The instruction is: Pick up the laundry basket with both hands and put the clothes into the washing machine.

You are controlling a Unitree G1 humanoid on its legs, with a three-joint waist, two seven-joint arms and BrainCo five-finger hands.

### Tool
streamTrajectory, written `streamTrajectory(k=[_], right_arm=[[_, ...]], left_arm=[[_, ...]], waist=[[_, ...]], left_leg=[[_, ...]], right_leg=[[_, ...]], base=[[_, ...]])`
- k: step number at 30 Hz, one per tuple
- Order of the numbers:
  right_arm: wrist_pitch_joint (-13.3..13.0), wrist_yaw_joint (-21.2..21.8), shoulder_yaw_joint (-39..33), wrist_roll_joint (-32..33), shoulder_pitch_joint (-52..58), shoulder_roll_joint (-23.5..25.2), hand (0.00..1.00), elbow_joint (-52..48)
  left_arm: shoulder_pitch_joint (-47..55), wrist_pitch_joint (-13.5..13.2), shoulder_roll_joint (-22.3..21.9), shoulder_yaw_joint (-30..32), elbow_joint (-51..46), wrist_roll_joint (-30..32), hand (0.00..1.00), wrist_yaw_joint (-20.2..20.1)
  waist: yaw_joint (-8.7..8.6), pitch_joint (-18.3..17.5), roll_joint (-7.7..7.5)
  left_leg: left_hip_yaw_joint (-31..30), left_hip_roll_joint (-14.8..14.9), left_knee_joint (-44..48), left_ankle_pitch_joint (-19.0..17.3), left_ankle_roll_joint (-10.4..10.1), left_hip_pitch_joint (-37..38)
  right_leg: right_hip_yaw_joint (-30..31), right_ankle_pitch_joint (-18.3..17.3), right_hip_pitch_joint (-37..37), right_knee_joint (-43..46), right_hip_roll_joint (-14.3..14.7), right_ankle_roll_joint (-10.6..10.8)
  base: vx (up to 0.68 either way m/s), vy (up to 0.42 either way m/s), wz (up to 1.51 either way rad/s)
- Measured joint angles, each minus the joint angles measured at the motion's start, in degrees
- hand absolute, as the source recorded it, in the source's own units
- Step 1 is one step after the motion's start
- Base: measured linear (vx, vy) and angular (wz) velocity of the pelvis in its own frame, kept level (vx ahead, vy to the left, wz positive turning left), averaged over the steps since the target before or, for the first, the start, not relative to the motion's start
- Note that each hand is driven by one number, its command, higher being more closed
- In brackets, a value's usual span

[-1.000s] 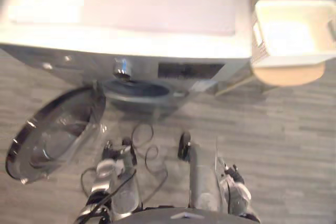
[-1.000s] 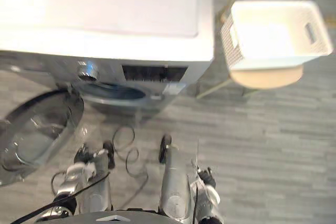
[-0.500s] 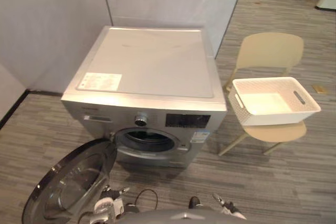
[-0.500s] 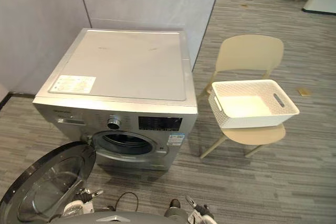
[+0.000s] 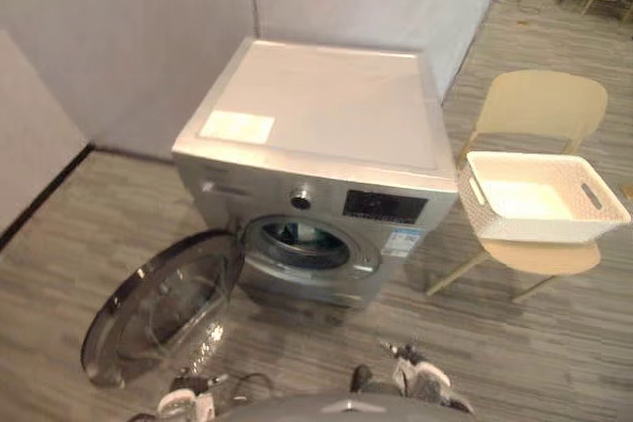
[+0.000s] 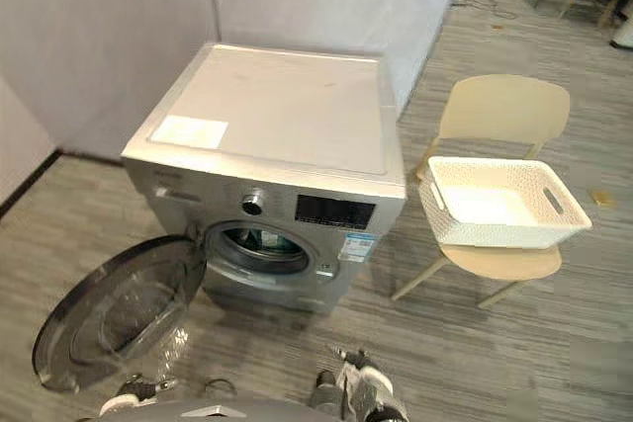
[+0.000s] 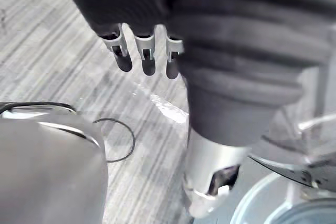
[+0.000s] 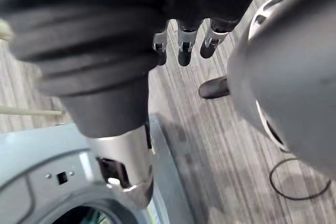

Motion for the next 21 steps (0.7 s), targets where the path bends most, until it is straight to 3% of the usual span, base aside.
streamTrajectory(k=[8,9,11,12,15,17,18,19,20,21], right_arm=[[0.0,-1.0,-3.0,0.1,3.5,-1.6,0.0,1.3],[-0.1,-1.3,-3.1,0.5,3.6,-1.6,0.0,0.8],[-0.2,-1.3,-2.9,1.3,4.4,-1.2,0.0,-0.7],[-0.3,-1.3,-2.6,2.5,4.8,-0.6,0.0,-1.3],[-0.8,-1.2,-2.6,3.2,7.3,1.2,0.0,-4.6],[-1.5,-1.3,-2.3,3.3,9.5,3.3,0.0,-7.3],[-1.7,-1.3,-1.2,4.1,10.9,3.9,0.0,-9.0],[-1.7,-1.3,-1.1,4.3,11.2,3.5,0.0,-9.9],[-2.1,-1.3,-0.2,4.4,11.2,3.1,0.0,-11.1],[-2.6,-1.2,0.7,4.3,12.4,4.2,0.0,-11.7]], left_arm=[[0.1,-1.7,0.0,-12.2,-9.9,-2.0,0.0,0.8],[0.2,-2.0,0.0,-13.7,-12.6,-1.6,0.0,0.7],[1.8,-2.4,0.2,-14.4,-17.9,-1.0,0.0,0.7],[3.0,-2.7,0.7,-14.4,-21.2,-1.0,0.0,0.7],[7.6,-3.2,1.1,-12.8,-28.7,-1.1,0.0,1.0],[10.7,-3.3,1.4,-10.1,-35.8,-1.1,0.0,1.8],[11.9,-3.4,0.6,-9.3,-40.6,-1.4,0.0,2.6],[12.4,-3.6,-0.6,-8.9,-43.3,-1.9,0.0,2.8],[12.9,-4.5,-2.6,-8.0,-47.7,-3.5,0.0,3.5],[12.7,-5.3,-2.5,-7.8,-49.9,-4.6,0.0,3.8]], waist=[[-1.63,-0.5,0.36],[-1.85,0.3,0.02],[-1.46,0.8,-0.89],[-1.33,1.8,-2.61],[-0.67,1.8,-4.77],[-0.38,1.8,-7.37],[0.21,1.4,-7.12],[0.64,1.2,-5.15],[1.22,1.8,-5.37],[1.33,1.7,-7.15]], left_leg=[[-0.2,-5.9,-12.2,-0.8,-0.7,4.1],[-0.1,-7.0,-14.1,-0.8,-0.7,5.0],[0.3,-9.1,-16.3,-0.7,1.7,5.7],[0.8,-10.7,-16.4,-0.5,2.5,5.7],[3.6,-12.4,-16.4,-0.7,3.9,4.9],[5.1,-12.8,-15.4,-0.7,3.9,4.4],[4.7,-11.7,-14.3,0.1,5.8,2.7],[5.5,-9.9,-15.1,0.7,6.4,2.6],[6.9,-8.0,-15.5,1.9,5.2,3.0],[6.6,-7.3,-15.2,1.9,4.9,2.9]], right_leg=[[-2.6,0.9,0.5,3.9,-7.8,1.5],[-2.4,1.1,0.1,4.9,-9.2,2.0],[-1.2,2.1,-1.6,5.9,-11.2,3.4],[0.2,3.2,-2.0,5.4,-12.3,4.6],[1.2,8.3,-3.7,1.9,-12.5,3.9],[-0.7,5.1,-3.7,0.5,-11.7,1.7],[-4.6,-0.7,-3.4,0.0,-11.2,3.9],[-5.8,-5.1,-3.9,1.9,-10.3,5.7],[-3.7,-4.7,-8.2,17.4,-10.1,0.8],[-0.3,-6.3,-9.5,32.6,-8.9,1.3]], base=[[-0.07,0.146,0.48],[-0.25,0.097,0.12],[-0.24,0.076,-0.08],[-0.33,0.056,-0.35],[-0.33,0.04,-0.46],[-0.25,0.005,-0.37],[-0.14,-0.005,-0.24],[-0.13,0.006,-0.39],[-0.11,-0.006,-0.33],[-0.09,-0.028,-0.18]])
